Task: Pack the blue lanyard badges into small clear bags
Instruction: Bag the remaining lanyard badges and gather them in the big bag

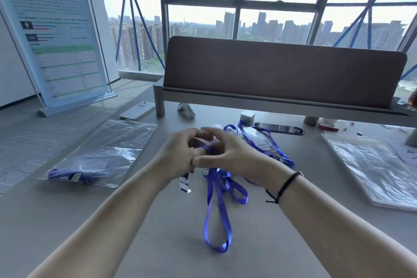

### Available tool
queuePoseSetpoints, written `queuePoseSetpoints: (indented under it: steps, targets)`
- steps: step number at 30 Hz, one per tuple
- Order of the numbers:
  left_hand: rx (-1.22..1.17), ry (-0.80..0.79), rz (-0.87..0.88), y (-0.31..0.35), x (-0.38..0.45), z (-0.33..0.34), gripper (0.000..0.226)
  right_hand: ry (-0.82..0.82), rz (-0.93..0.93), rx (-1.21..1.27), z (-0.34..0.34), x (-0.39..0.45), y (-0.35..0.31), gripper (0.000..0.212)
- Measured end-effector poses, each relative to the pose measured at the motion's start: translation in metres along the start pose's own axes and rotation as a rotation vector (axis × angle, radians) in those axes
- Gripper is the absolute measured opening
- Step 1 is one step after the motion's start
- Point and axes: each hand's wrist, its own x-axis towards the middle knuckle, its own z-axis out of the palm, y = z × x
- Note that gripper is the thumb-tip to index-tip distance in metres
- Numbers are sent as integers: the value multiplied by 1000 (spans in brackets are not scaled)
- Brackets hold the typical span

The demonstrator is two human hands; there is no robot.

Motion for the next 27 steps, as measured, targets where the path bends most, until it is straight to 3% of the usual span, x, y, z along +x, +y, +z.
queuePoseSetpoints:
  steps: [4, 7, 10, 13, 16, 19, 22, 27]
  targets:
    - [-38, 35, 7, 8, -4, 2, 22, 61, 45, -65, -2, -8, -4, 61]
    - [-55, 4, 10, 9, -6, -2, 26, 90, 44, 86, -13, -20, -14, 53]
    - [-153, -114, 46, 8, -14, 0, 25, 106, -6, 316, -19, -30, -24, 44]
    - [-168, -267, 106, 3, -29, 8, 40, 129, -18, 443, -14, -37, -36, 34]
    - [-138, -439, 125, 0, -42, 27, 18, 165, -48, 608, -2, -42, -44, 24]
    - [-118, -396, 69, -1, -47, 47, 26, 204, -63, 713, 4, -46, -48, 14]
    - [-240, -337, 1, -2, -52, 50, 27, 267, -76, 696, -4, -56, -46, 11]
    - [-271, -425, 9, -16, -61, 31, 21, 399, -11, 686, -32, -81, -20, 13]
